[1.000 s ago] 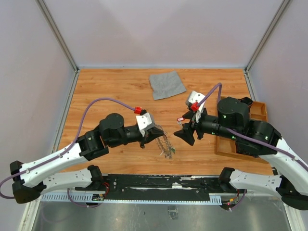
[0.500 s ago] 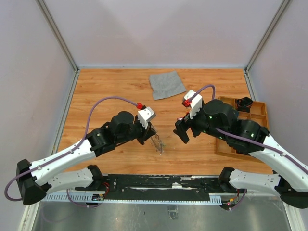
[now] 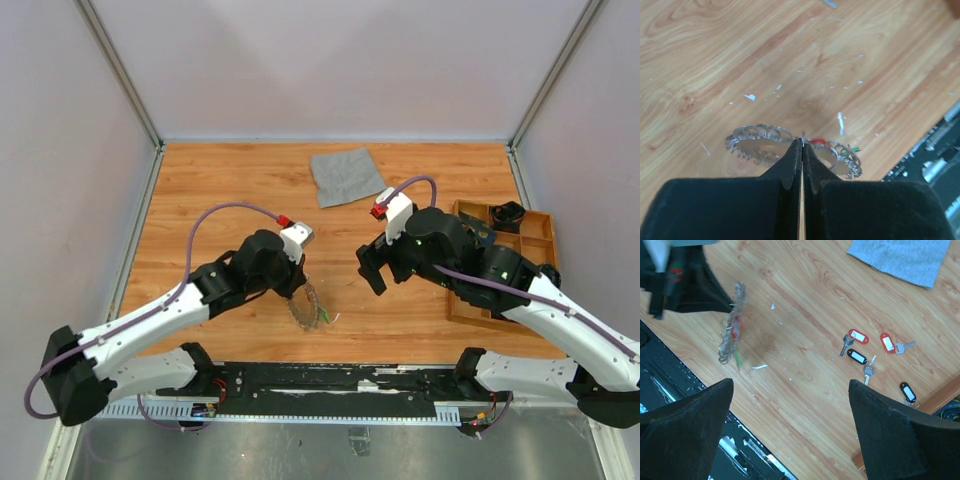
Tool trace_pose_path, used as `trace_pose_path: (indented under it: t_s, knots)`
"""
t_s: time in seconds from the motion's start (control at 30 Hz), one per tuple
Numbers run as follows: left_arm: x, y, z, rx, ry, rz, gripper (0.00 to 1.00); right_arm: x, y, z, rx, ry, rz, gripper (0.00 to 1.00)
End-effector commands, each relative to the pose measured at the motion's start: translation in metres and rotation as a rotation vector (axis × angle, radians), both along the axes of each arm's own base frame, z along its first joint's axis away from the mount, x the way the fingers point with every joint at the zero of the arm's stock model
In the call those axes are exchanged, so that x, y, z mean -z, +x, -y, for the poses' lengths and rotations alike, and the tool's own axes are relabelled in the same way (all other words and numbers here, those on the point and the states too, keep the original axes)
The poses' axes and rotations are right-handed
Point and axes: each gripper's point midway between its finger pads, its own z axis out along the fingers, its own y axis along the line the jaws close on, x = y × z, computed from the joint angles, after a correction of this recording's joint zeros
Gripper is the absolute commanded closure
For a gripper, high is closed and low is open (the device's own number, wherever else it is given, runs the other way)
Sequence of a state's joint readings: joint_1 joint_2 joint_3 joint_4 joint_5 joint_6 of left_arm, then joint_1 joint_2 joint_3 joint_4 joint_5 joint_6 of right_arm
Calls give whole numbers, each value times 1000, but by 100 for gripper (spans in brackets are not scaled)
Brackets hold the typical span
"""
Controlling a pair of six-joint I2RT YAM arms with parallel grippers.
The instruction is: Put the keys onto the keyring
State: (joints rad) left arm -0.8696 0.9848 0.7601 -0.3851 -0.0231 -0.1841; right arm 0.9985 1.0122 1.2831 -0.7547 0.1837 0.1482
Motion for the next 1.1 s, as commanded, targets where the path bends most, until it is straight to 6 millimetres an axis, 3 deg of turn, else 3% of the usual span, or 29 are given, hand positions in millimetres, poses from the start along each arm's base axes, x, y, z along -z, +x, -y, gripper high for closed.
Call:
trace_pose_path:
  t_s: [0.0,0.17,0.27,0.5,0.67,0.77,0.9,1.07]
  knots:
    - [8,41,11,-29,-4,-3,99,11,2,14,81,-19,-37,2]
    - [32,87,21,-46,47,-33,99,23,3,25,148,-34,-64,2]
    - [45,111,23,-71,71,-50,94,35,2,28,168,-52,-92,2]
    - [42,140,23,-106,31,-55,58,45,6,30,166,-51,-52,2]
    - [22,139,12,-139,-18,-19,36,37,16,38,226,82,73,2]
    - [-13,131,0,-174,-86,77,23,30,17,45,217,109,143,2]
    - [-53,110,-24,-237,-173,191,12,32,16,60,225,71,192,2]
    - [-82,82,-57,-336,-278,284,1,25,17,76,291,107,241,2]
